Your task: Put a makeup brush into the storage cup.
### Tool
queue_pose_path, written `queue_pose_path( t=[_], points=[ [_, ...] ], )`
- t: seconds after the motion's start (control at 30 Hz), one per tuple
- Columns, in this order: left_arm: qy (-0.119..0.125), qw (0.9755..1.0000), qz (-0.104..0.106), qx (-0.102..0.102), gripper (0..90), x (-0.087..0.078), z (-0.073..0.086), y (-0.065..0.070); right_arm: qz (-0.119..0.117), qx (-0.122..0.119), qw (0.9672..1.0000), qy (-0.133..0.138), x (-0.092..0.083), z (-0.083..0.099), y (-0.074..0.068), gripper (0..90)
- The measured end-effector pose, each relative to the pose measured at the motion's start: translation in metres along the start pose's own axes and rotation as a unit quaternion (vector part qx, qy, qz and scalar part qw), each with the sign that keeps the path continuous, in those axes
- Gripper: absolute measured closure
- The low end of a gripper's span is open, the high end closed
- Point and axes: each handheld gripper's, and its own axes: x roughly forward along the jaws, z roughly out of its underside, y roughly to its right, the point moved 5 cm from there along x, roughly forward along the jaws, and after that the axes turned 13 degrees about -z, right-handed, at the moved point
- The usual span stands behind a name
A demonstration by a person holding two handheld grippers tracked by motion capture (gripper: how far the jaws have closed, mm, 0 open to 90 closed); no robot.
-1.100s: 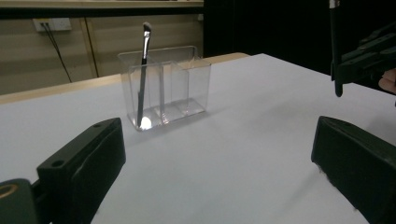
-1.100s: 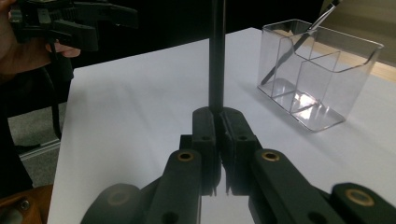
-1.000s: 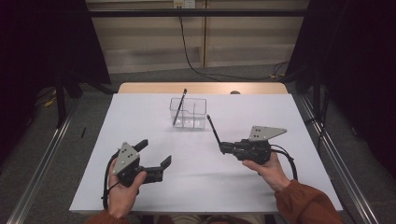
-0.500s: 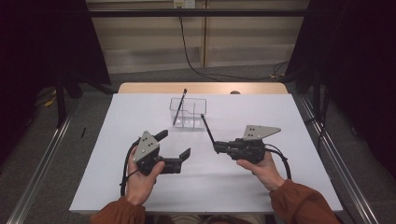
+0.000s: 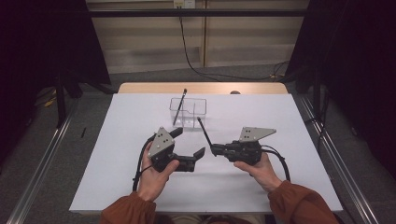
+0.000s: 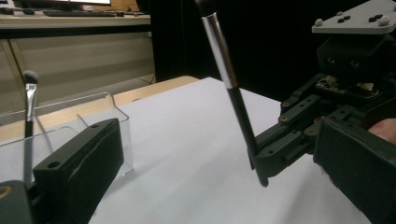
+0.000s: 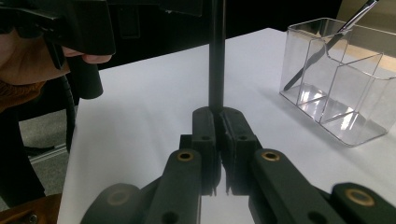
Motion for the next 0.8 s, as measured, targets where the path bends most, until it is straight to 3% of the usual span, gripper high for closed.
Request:
queue_pose_path(
  t=[0.23, 0.57, 0.63, 0.7, 0.8],
  points=[
    [-0.005, 0.9997, 0.016, 0.017, 1.5, 0.012, -0.005, 0.012, -0.002, 0.000, 1.0000, -0.003, 0.001, 0.002, -0.001, 84.8],
    [-0.007, 0.9990, 0.038, 0.020, 3.4, 0.028, -0.008, 0.020, 0.000, 0.003, 1.0000, 0.002, -0.003, 0.003, -0.001, 84.8],
    [0.000, 0.9992, 0.028, 0.029, 5.3, 0.029, -0.009, 0.020, 0.001, 0.003, 1.0000, 0.001, -0.004, 0.004, -0.001, 84.8],
    [0.000, 0.9996, 0.021, 0.018, 9.6, 0.030, -0.013, 0.017, 0.002, 0.003, 1.0000, 0.001, -0.004, 0.004, -0.001, 84.8],
    [0.001, 0.9996, 0.019, 0.023, 17.0, 0.032, -0.016, 0.016, 0.002, 0.002, 1.0000, 0.000, -0.004, 0.005, -0.001, 84.8]
  ],
)
